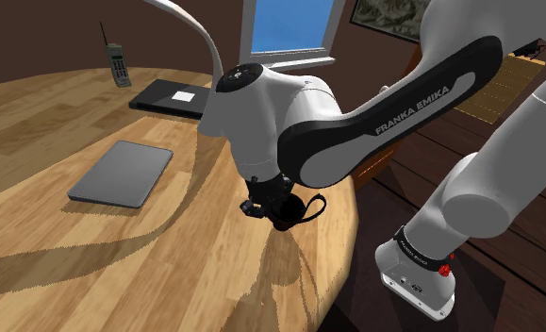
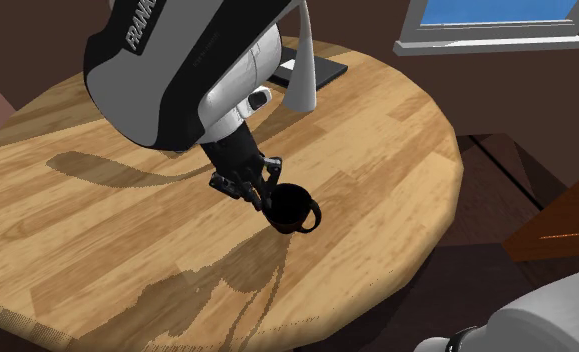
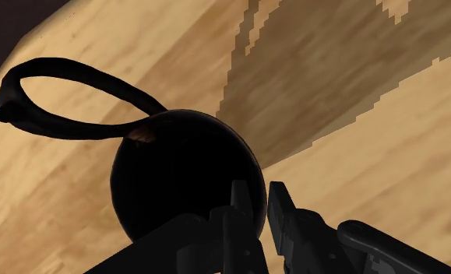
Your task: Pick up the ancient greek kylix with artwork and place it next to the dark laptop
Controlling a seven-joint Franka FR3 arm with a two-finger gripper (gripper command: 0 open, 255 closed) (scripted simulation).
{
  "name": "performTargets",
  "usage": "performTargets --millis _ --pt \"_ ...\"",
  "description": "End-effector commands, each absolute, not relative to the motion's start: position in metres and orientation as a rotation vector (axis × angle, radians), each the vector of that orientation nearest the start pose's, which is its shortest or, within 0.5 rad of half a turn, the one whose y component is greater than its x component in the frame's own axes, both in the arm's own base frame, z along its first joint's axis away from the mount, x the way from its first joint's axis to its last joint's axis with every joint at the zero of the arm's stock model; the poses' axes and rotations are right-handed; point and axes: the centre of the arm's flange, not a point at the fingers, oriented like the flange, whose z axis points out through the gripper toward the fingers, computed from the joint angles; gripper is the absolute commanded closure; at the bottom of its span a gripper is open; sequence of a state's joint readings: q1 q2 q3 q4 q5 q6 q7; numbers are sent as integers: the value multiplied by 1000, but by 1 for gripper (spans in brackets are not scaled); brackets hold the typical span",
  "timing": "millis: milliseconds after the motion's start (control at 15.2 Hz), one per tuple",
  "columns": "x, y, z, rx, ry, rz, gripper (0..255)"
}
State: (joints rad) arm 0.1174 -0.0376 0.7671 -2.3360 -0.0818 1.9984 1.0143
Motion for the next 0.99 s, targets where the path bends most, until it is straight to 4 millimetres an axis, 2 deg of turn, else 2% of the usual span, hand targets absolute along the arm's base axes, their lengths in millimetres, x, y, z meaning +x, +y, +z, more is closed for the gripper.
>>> performTargets --millis 0,924 --pt "299 356 330 -3441 153 182 255" --pt "299 356 404 -3441 153 182 255"
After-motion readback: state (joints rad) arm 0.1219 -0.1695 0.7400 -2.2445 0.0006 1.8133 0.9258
